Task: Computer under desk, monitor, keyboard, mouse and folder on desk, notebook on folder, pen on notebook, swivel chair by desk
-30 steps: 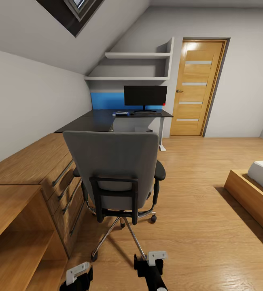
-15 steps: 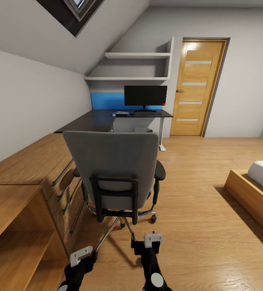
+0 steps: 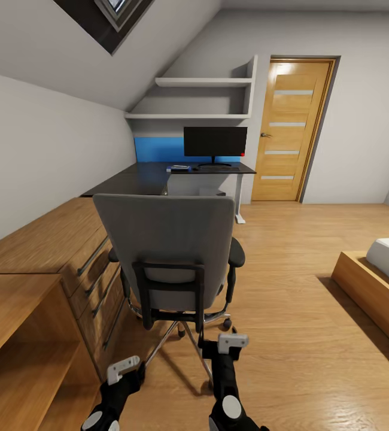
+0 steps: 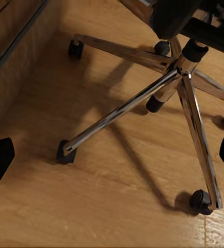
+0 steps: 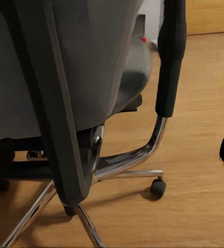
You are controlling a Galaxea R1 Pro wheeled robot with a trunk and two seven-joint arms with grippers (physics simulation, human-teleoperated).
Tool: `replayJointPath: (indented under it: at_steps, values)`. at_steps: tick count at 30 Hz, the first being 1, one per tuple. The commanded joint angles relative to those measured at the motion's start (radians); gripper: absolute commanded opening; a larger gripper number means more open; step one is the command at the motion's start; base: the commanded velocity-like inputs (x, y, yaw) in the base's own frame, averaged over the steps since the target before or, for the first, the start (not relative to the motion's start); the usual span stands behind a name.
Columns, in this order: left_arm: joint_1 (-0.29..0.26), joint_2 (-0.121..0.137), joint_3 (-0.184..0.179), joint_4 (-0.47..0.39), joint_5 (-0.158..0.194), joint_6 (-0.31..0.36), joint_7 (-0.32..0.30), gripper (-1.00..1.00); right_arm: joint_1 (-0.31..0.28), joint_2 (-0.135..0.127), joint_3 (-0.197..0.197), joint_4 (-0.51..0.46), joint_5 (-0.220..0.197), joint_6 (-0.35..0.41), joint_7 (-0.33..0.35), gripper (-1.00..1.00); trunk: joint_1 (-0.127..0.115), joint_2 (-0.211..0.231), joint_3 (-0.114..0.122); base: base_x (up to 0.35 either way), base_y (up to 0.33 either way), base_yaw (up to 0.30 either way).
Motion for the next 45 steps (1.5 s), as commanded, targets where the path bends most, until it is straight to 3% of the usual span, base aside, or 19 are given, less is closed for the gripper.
replayJointPath:
  at_steps: [1, 12, 17, 19, 24, 45]
  values:
    - [0.000, 0.001, -0.004, -0.004, 0.009, -0.003, 0.000, 1.00, -0.001, 0.000, 0.002, 0.001, -0.008, -0.011, -0.004, 1.00, 0.000, 0.000, -0.001, 0.000, 0.000, 0.000]
    - [-0.001, 0.002, -0.009, -0.032, 0.008, -0.053, -0.042, 1.00, -0.001, -0.004, 0.003, 0.007, 0.003, -0.030, -0.006, 1.00, 0.000, 0.000, -0.001, 0.000, 0.000, 0.000]
    - [-0.001, 0.002, -0.060, -0.034, -0.019, -0.108, -0.044, 1.00, 0.000, -0.008, 0.014, 0.012, 0.004, -0.031, -0.004, 1.00, 0.000, 0.000, -0.001, 0.000, 0.000, 0.000]
    - [-0.001, 0.003, -0.091, -0.034, -0.045, -0.138, -0.044, 1.00, 0.000, -0.008, 0.033, 0.016, 0.004, -0.032, -0.003, 1.00, 0.000, 0.000, -0.001, 0.000, 0.000, 0.000]
    - [-0.001, 0.003, -0.122, -0.033, -0.077, -0.190, -0.043, 1.00, -0.001, -0.009, 0.094, 0.030, 0.004, -0.032, -0.003, 1.00, 0.000, 0.000, -0.001, 0.000, 0.000, 0.000]
    - [-0.001, 0.007, -0.126, -0.028, -0.084, -0.207, -0.042, 1.00, -0.001, -0.009, 0.151, 0.079, 0.008, -0.033, 0.006, 1.00, 0.000, 0.000, -0.001, 0.000, 0.000, 0.000]
